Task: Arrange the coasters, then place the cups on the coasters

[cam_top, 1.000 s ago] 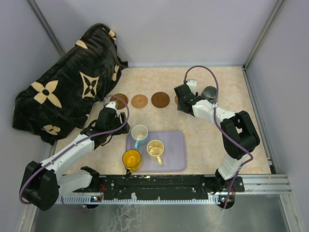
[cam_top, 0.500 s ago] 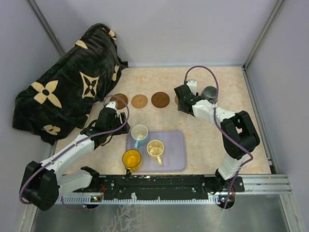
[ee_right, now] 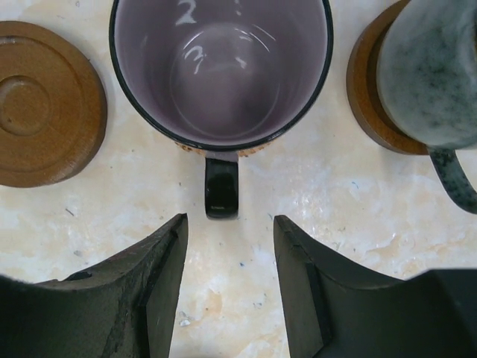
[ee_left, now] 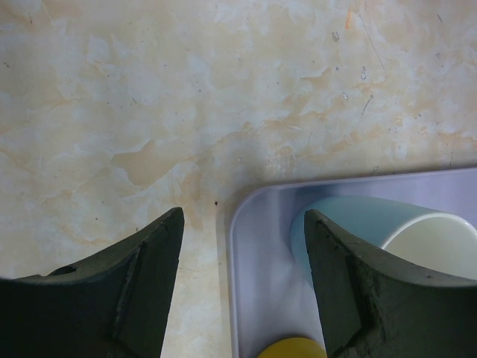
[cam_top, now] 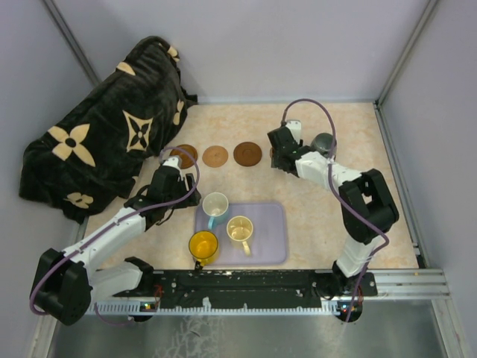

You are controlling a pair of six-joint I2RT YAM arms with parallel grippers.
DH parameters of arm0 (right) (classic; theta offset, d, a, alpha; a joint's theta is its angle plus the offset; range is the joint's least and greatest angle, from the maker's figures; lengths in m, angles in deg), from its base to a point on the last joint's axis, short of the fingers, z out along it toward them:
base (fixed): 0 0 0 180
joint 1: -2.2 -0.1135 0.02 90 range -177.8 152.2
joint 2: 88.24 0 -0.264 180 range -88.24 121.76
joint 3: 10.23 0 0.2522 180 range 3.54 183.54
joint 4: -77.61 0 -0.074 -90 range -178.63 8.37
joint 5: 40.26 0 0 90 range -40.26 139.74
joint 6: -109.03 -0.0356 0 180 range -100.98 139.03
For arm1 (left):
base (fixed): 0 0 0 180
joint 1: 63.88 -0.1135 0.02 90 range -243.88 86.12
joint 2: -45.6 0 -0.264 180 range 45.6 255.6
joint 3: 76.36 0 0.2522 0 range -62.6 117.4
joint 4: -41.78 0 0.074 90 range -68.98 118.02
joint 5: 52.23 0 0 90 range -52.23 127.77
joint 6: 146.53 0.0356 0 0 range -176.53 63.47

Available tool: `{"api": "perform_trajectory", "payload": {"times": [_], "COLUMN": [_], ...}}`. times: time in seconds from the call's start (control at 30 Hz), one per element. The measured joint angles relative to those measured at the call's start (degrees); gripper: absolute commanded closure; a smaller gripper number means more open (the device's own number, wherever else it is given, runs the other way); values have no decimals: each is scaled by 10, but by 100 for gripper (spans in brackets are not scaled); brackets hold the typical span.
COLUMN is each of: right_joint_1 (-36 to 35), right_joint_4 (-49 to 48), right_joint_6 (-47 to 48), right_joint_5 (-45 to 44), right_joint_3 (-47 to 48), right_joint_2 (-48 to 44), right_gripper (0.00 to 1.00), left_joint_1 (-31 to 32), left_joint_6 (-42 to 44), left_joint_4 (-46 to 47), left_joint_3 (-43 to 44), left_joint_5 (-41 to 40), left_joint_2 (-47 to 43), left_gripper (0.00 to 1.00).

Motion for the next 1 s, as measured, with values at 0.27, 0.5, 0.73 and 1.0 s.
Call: {"api": "perform_trajectory", "payload": {"times": [0.27, 0.5, 0.73, 1.0], "right_joint_1": [5, 16, 22, 23], "right_joint_4": [-5, -5, -7, -7], "right_joint_6": [-1, -1, -1, -2], "right_joint_5": [-1, -3, -4, -5], "right_joint_3": [15, 15, 15, 15], "right_joint_2": [23, 24, 24, 24], "right_gripper": [50, 51, 51, 51], "left_joint_1": [0, 0, 0, 0], "left_joint_6": [0, 0, 0, 0], "left_joint_4": [0, 0, -1, 0], "left_joint_3": [0, -1, -2, -2], "left_joint_5": [0, 0, 0, 0], "left_joint_2": [0, 0, 0, 0], "left_gripper": [28, 28, 28, 28]}}
